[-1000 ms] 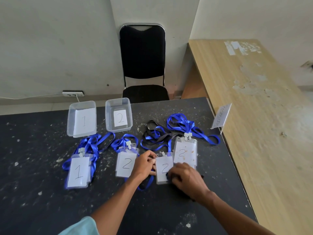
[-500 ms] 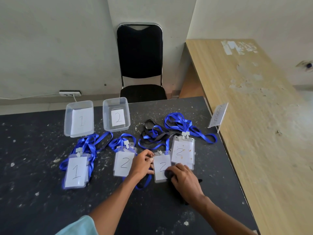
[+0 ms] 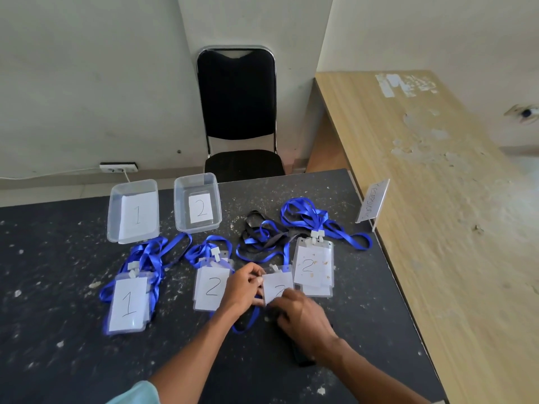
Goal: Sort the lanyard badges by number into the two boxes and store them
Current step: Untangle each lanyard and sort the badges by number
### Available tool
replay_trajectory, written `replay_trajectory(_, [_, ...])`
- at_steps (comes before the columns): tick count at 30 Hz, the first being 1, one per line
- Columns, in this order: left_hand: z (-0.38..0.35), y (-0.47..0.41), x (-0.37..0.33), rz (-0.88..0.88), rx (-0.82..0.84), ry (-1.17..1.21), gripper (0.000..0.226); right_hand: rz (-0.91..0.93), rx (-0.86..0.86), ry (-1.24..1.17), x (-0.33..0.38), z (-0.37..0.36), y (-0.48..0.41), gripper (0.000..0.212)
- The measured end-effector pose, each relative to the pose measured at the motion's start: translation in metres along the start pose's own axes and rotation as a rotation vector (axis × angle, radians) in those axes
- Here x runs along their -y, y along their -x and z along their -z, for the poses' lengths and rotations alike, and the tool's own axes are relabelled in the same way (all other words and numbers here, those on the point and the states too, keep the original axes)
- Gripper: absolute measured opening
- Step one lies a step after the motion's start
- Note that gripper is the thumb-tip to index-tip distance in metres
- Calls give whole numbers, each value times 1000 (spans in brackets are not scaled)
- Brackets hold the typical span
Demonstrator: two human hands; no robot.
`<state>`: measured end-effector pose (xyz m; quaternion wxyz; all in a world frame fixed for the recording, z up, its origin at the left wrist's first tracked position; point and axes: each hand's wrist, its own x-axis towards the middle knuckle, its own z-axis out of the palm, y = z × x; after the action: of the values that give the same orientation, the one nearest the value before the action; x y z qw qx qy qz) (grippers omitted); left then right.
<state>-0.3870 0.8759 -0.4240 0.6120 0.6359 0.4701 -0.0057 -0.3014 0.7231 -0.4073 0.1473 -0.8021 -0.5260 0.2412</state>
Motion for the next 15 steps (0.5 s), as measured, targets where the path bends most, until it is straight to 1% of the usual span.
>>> replay_trajectory(2, [0,1,0,-1,12,26,12,-116,-120,-62,-11,8,-16,31])
replay_trajectory(5, [1,1,-1,3,20,41,11,-268,-189,-68,-22,16,-37,31])
replay_trajectory(7, [1,0,0,0,23,52,12,-377,-252,-126,-23,16,-41,28])
replay_trajectory(8, [1,-1,0,-1,26,52,12,-388,-248,-146,-21,15,-41,29])
replay_trajectory(11, [2,-2,2,9,51,72,15,-303,-149,-234,-14,7,-29,32])
replay_trajectory(12, [2,-3,3,11,61,94,16,-306,-175,-303,-12,6,-25,31])
replay_trajectory(15, [6,-3,4,11,89,113,19,-435,-357,-541,-14,12,-21,32])
